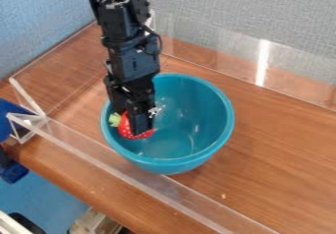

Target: Remove the strawberry from inside the blue bowl and put it on the table

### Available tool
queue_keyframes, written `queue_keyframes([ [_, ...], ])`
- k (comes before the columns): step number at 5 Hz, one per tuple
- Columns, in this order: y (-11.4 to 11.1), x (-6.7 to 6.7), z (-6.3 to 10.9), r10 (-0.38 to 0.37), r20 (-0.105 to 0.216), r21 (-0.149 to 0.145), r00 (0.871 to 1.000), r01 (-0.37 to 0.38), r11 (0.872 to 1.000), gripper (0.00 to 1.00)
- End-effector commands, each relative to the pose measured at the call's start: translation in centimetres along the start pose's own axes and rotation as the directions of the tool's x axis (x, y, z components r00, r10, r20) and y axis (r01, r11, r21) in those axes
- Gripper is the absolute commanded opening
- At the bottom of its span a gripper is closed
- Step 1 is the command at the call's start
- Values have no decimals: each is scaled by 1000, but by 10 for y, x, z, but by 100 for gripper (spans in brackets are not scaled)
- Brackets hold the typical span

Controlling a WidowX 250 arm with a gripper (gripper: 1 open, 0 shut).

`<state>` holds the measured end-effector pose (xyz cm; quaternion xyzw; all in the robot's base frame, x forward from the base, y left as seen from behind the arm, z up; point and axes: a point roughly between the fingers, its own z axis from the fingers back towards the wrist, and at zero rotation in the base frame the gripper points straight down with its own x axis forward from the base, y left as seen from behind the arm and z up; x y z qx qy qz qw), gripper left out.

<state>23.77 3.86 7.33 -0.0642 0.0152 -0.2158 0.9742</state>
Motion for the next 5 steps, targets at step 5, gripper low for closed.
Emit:
queue_keyframes([
  [5, 11, 3, 18, -3, 55, 57, 998, 0, 998, 0],
])
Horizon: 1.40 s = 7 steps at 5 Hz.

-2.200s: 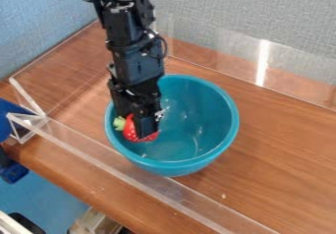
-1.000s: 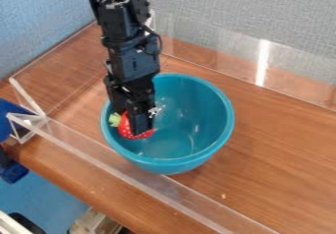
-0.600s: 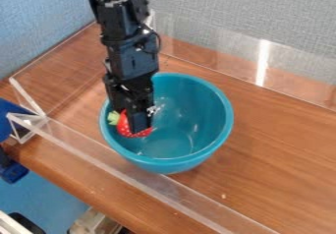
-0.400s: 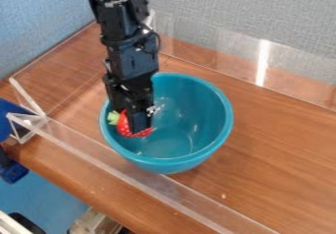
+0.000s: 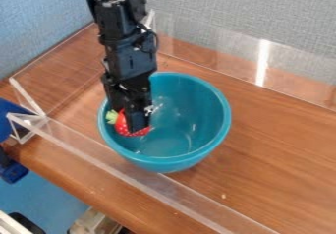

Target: Remove the strawberry from inside the blue bowl and put it on the table

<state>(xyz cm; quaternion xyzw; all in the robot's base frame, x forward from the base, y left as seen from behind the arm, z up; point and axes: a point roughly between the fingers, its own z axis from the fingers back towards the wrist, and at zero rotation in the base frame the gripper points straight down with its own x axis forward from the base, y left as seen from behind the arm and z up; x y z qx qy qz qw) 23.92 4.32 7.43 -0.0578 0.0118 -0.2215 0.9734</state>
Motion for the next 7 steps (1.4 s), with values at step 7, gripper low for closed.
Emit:
queue_keyframes([
  [7, 12, 4, 0, 6, 22, 41, 1000, -7, 999, 0],
])
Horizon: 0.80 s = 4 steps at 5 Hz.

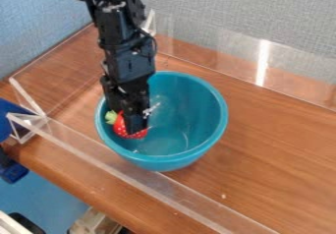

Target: Remove the strawberry from inside the blue bowl and put it on the table

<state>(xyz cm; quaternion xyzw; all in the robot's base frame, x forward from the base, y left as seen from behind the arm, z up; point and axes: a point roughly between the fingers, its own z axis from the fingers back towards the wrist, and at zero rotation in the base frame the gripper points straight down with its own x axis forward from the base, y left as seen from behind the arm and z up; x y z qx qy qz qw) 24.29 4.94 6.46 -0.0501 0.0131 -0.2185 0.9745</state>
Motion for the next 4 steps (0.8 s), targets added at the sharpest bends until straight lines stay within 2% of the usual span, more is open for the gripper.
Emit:
queue_keyframes([
  [1, 5, 5, 5, 3, 19, 27, 1000, -3, 1000, 0],
  [4, 6, 6, -1, 3, -2, 32, 1000, -3, 999, 0],
])
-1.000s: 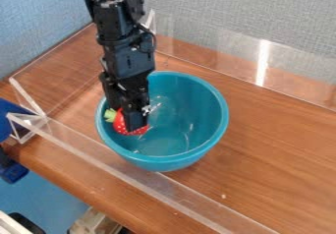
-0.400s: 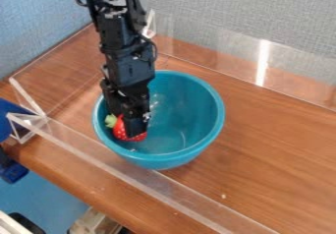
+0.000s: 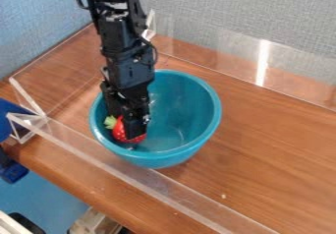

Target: Remove the strawberry from inside the blue bowl and put it on the table

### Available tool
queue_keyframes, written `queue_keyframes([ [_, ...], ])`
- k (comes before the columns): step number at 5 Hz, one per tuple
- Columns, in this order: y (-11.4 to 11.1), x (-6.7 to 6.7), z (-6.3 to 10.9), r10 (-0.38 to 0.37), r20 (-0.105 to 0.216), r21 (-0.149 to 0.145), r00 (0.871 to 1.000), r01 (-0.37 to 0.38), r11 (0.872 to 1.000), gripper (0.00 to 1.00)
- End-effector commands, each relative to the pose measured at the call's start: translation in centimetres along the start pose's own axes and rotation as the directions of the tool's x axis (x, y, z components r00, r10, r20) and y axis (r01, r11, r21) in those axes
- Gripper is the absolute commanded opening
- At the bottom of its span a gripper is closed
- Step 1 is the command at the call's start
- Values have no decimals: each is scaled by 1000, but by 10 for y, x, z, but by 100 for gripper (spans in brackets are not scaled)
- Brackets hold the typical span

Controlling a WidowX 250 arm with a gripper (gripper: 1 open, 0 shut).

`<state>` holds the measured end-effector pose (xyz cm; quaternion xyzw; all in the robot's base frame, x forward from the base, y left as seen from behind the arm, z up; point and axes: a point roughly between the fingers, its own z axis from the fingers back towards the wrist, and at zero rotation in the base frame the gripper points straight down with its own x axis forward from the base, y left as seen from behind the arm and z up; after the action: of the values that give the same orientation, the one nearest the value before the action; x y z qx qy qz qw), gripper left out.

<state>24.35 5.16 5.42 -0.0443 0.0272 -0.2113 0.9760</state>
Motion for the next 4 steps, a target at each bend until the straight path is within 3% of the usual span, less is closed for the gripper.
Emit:
queue_keyframes([
  [1, 2, 7, 8, -16, 23, 30, 1000, 15, 999, 0],
  [4, 0, 10, 3, -25, 6, 37, 1000, 25, 999, 0],
])
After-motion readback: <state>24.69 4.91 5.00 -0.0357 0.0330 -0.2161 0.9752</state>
